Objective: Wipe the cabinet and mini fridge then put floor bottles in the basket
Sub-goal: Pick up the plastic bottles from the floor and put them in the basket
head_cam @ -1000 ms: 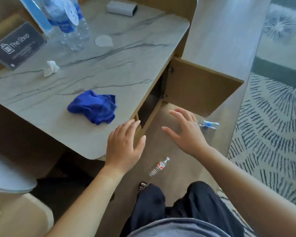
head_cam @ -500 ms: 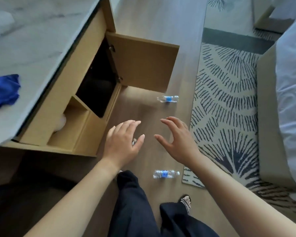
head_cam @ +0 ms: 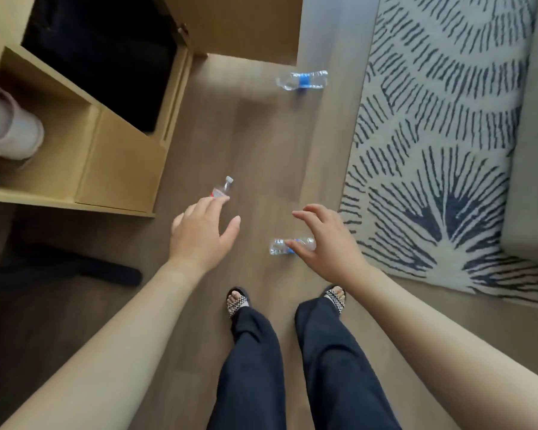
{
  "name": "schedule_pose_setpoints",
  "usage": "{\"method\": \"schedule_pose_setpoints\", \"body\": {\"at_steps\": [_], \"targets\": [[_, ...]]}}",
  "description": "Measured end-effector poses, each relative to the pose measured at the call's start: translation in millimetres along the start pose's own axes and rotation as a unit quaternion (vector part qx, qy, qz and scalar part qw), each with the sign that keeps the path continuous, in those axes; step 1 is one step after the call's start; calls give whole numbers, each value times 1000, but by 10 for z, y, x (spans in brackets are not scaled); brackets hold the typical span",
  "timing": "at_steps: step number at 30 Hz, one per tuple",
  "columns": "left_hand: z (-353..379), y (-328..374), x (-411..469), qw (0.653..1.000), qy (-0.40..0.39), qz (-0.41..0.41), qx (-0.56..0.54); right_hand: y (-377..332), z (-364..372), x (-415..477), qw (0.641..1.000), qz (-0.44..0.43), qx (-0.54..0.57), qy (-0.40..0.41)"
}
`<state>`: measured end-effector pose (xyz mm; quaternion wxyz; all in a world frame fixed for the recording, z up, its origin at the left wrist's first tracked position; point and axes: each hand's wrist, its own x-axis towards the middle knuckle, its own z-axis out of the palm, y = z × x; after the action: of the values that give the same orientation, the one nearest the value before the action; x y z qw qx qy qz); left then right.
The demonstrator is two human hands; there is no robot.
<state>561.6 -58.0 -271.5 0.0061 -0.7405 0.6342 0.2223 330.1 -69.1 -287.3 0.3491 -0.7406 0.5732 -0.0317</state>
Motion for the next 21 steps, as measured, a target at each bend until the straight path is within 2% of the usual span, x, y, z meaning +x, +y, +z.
{"method": "schedule_pose_setpoints", "body": {"at_steps": [13, 17, 21], "targets": [[3681, -1367, 1316, 997, -50, 41, 37, 1970, 3390, 1315, 991, -31, -87, -95], [4637, -1806, 1714, 993, -77, 62, 72, 2499, 4099, 1628, 983, -43, -126, -125], [5200, -2037, 1990, 993, -25, 104, 57, 2803, 4554, 1850, 975, -88, -150, -137]]}}
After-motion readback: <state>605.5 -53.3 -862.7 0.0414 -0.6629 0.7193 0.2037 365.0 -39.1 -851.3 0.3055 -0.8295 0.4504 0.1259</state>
